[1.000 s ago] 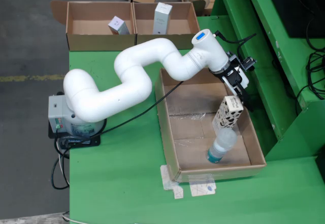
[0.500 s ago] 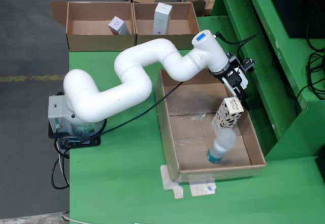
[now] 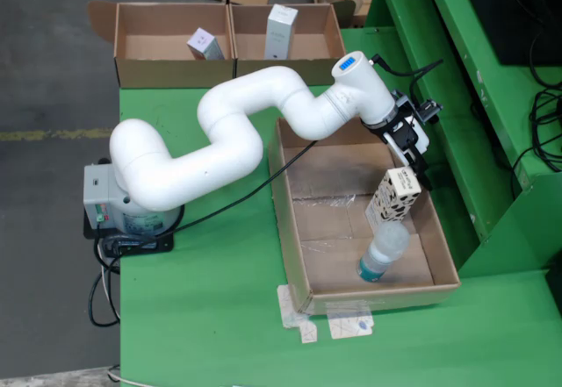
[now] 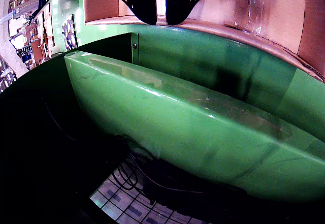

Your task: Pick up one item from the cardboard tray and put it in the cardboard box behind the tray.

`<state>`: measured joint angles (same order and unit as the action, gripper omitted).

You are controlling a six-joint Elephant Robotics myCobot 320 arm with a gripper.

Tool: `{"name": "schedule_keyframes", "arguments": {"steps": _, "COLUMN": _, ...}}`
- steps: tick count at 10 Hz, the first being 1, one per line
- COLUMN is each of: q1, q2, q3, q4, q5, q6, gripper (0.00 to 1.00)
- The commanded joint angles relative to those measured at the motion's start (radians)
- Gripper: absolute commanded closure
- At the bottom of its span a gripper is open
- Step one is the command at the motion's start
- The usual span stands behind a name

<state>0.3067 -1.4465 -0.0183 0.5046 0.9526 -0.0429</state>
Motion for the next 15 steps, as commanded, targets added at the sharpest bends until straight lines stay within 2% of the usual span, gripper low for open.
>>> {"name": "schedule_keyframes", "arguments": {"steps": 1, "q1": -0.008, "q2": 0.026, "q3": 0.018, "q4": 0.007, "q5": 0.0, "q6": 0.0, "gripper": 1.0}}
{"name": "schedule_keyframes", "arguments": {"steps": 10, "q1": -0.008, "q2": 0.026, "q3": 0.018, "q4": 0.007, "q5": 0.0, "q6": -0.006, "gripper": 1.0}}
{"name": "schedule_keyframes", "arguments": {"steps": 15, "q1": -0.008, "q2": 0.026, "q3": 0.018, "q4": 0.007, "q5": 0.0, "q6": -0.006, "gripper": 0.5}}
